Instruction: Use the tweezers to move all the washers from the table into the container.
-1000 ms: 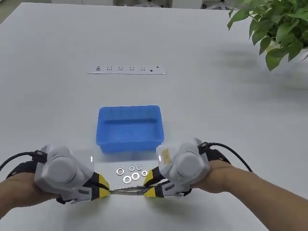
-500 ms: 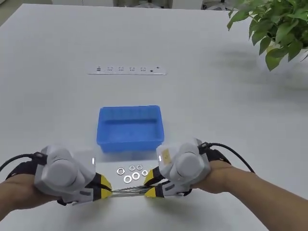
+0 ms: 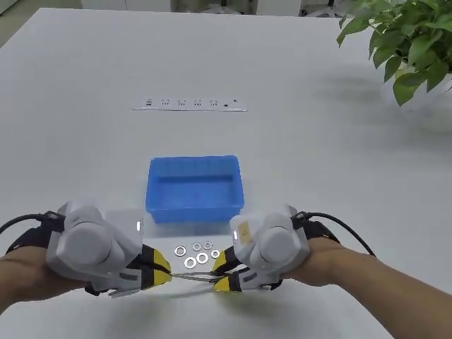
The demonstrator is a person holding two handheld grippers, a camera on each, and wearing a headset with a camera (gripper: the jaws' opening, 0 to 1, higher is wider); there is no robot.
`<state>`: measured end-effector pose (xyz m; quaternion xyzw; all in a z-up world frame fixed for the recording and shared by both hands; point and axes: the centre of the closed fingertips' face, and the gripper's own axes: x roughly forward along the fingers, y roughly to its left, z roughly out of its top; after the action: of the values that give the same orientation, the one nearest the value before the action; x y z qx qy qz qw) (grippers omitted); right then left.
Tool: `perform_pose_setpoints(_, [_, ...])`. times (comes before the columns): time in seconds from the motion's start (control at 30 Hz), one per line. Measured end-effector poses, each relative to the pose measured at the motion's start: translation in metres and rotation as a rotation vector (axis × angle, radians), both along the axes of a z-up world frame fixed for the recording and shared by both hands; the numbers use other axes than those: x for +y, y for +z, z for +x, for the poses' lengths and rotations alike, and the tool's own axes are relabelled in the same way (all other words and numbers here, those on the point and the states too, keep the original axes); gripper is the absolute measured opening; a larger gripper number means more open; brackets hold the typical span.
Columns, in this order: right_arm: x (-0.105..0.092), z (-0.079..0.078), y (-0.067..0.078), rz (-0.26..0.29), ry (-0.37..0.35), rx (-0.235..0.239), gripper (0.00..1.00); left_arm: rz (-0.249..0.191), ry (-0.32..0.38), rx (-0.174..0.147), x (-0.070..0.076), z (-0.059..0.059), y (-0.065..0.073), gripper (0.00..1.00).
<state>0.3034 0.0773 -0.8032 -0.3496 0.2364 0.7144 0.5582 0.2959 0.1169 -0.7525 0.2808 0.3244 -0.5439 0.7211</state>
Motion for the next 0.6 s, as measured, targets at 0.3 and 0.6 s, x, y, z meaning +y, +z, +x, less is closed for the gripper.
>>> perform_pose_setpoints(0.3, [0.001,-0.001,0.005,0.013,-0.004,-0.007,0.11,-0.013,-0.033,-0.019,-0.01,0.0,0.022,0.05])
perform_pose_setpoints(0.6, [0.009,-0.003,0.012,0.047,-0.018,-0.006,0.09,-0.075,-0.058,-0.035,-0.023,0.001,0.048,0.05])
